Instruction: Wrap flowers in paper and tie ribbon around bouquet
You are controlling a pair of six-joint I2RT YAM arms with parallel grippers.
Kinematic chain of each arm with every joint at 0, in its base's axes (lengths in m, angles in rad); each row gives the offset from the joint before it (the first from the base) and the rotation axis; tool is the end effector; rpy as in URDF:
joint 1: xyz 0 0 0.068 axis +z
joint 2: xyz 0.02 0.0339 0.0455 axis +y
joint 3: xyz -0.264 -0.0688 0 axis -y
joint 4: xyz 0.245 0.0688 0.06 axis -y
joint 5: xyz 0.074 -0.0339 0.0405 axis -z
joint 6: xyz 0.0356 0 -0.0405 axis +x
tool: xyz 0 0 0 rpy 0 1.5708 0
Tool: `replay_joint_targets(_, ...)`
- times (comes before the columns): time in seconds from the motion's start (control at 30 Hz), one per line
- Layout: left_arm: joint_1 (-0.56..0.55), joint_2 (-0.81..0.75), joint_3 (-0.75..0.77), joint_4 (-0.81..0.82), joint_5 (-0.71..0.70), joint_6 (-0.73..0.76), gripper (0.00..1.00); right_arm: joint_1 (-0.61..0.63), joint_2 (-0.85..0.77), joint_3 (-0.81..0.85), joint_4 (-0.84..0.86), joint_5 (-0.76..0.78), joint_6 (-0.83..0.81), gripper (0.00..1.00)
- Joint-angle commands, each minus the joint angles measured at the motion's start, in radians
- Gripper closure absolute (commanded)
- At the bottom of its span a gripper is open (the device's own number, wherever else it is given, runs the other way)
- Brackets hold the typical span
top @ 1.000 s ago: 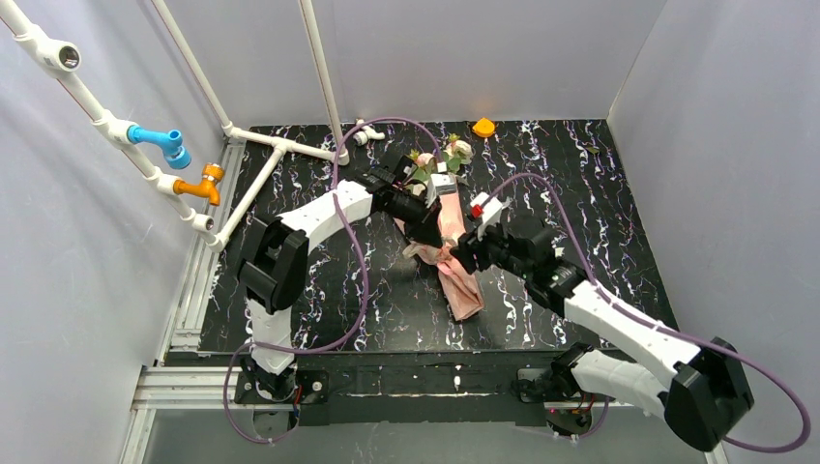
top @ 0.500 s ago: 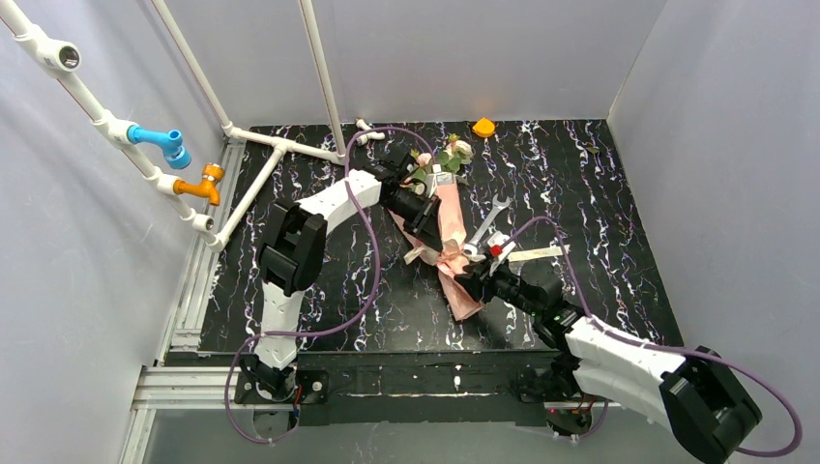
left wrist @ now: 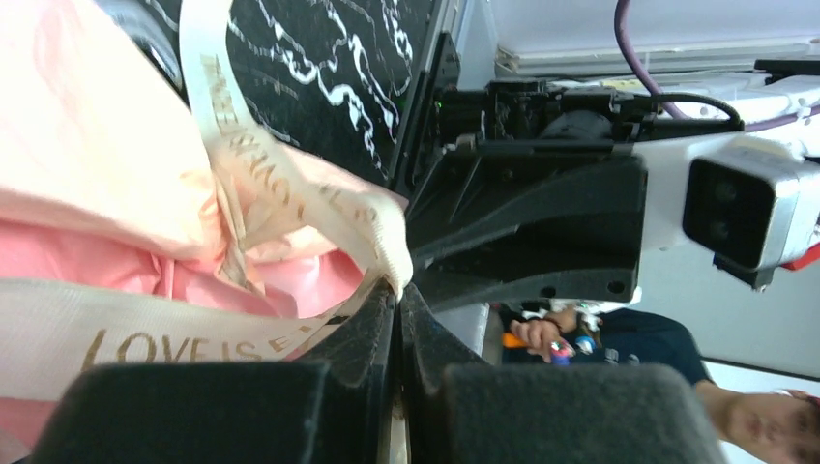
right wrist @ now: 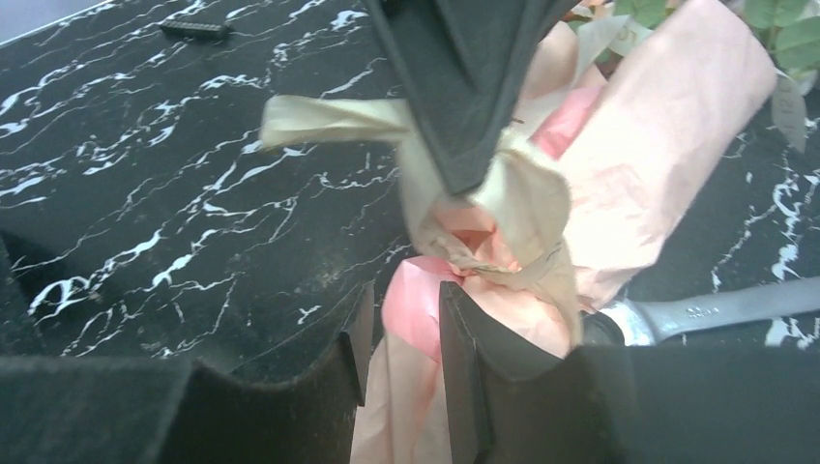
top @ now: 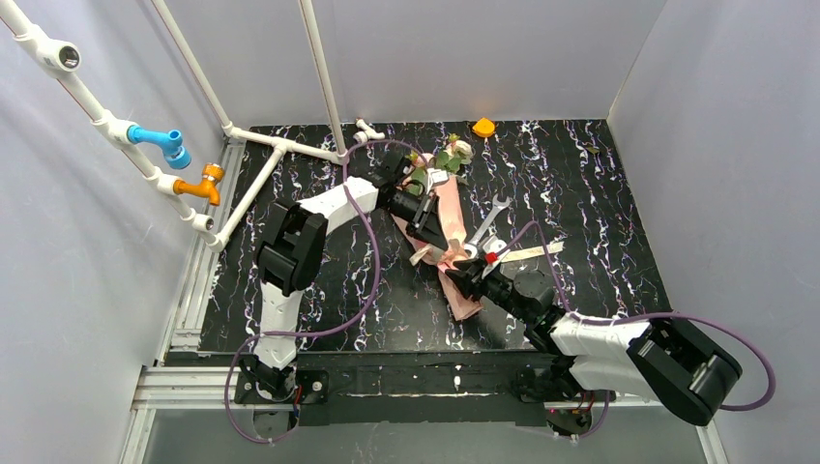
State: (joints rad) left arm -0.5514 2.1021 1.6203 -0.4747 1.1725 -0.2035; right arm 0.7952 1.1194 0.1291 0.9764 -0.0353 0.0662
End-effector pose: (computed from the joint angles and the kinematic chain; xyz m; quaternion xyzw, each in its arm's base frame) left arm 0.3655 -0.2633 0.2090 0.3022 0.7531 -0.5830 0.0398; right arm 0.1384 0.1429 0.1776 -0.2654 0.6607 0.3045 0.6327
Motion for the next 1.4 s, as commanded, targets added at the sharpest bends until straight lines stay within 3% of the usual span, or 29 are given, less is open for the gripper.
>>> replay_joint_targets(0.0,0.001,-0.065,-0.125,0.240,0.079,-0.240,1.00,0.007,0.024,-0.017,0.143,0.097,-0.020,0.61)
replay_joint_targets(0.1,-0.001,-0.058,-0.158,0.282,0.055,-0.242,1.00,0.007,0.019,-0.025,0.128,0.102,-0.020,0.61)
replay_joint_targets(0.2,0.001,-0.045,-0.120,0.180,-0.024,-0.141,1.00,0.007,0.019,-0.033,0.122,0.099,-0.023,0.62)
replay_joint_targets(0.5,0.002,0.027,0.017,0.136,0.011,-0.224,1.00,0.007,0.096,-0.040,0.213,0.056,-0.095,0.62)
replay_joint_targets(0.9,-0.042,-0.033,-0.113,0.271,0.055,-0.373,1.00,0.007,0.031,-0.067,0.202,0.061,-0.108,0.62)
replay_joint_targets(1.37,0.044,0.127,0.091,0.160,0.082,-0.303,1.00,0.007,0.151,-0.052,0.278,0.047,-0.126,0.62)
